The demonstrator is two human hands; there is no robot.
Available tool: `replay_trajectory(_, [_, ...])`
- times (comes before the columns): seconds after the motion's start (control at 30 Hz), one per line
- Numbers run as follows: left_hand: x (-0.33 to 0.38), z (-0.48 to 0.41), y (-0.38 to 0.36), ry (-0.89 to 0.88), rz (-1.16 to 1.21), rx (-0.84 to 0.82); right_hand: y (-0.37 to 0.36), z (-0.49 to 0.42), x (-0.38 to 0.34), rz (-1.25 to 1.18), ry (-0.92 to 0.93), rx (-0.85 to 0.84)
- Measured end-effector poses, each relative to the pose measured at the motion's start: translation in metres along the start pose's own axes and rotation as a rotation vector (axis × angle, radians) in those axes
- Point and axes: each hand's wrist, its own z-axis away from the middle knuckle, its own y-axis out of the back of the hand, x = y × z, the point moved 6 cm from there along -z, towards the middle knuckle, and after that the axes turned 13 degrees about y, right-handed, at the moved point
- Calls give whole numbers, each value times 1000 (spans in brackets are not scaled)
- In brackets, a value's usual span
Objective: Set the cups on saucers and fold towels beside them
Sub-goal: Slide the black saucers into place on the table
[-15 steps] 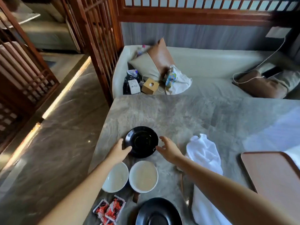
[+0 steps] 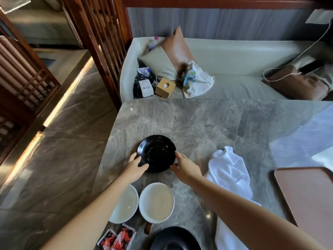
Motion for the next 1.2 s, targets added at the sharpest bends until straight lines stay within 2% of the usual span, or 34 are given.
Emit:
replay_trajectory(0.13, [7,-5,1,-19,-101,82,3,-4,2,185,71,-30])
replay_trajectory(0.23, [14,-7,0,-47,-172,71,10,-7,8,241,72,10])
replay_trajectory(0.43, [28,-2,-18,-130,-566,89,30,-15,30,317,90,-15])
replay_trajectory(0.87, [106,8,-85,-271,-713,3,80,0,109,379,-126,-11])
replay_trajectory(1.2, [143,16,-113,-246,-747,13,102,3,134,335,-233,-67])
